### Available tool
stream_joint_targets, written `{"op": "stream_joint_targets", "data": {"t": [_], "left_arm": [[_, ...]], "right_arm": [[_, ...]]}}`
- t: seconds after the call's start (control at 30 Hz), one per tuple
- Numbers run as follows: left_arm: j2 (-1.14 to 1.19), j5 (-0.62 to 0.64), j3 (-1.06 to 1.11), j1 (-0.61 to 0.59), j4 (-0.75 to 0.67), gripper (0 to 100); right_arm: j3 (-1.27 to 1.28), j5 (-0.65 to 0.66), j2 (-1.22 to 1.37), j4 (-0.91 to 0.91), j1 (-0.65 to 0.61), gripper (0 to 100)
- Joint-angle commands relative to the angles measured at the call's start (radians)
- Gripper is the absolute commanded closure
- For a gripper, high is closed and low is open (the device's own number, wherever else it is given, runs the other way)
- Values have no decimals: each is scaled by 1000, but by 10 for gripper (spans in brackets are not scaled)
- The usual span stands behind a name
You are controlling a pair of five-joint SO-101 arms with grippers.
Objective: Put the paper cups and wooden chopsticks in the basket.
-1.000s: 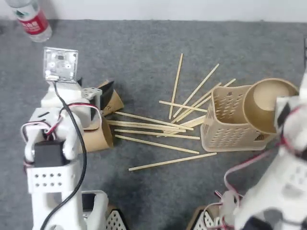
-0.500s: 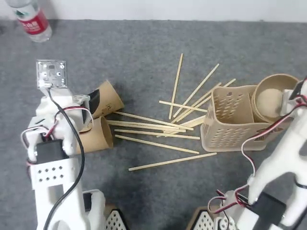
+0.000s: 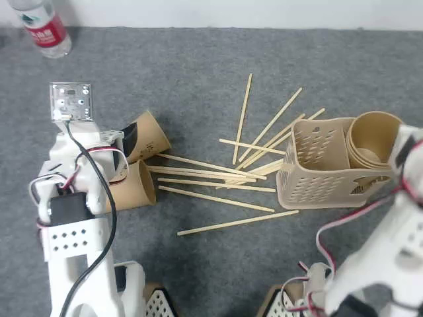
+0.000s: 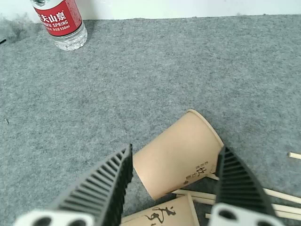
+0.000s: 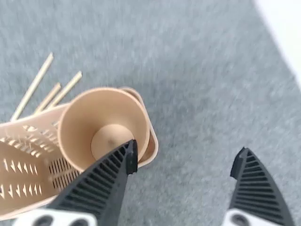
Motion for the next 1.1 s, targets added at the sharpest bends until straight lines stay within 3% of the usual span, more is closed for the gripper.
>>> {"op": "stream_joint_targets", "data": {"t": [0.0, 0.17, 0.33, 0.47, 0.57, 0.87, 1.07], "left_arm": [[2, -28, 12, -3, -28, 728], [2, -178, 56, 41, -29, 728], [28, -195, -31, 161, -57, 728], [229, -195, -154, 242, -63, 763], [450, -92, -335, 218, -17, 788], [905, 195, -944, 275, 491, 794], [1080, 269, -1030, 285, 516, 794]], "right_arm": [[5, -12, -81, -18, 16, 697], [144, -20, -122, -28, 10, 716], [232, -21, -176, -27, -36, 734], [281, -21, -245, -28, -54, 745], [307, -18, -294, -28, -73, 745], [321, -14, -395, -28, -99, 745], [322, -14, -397, -28, -99, 745]]}}
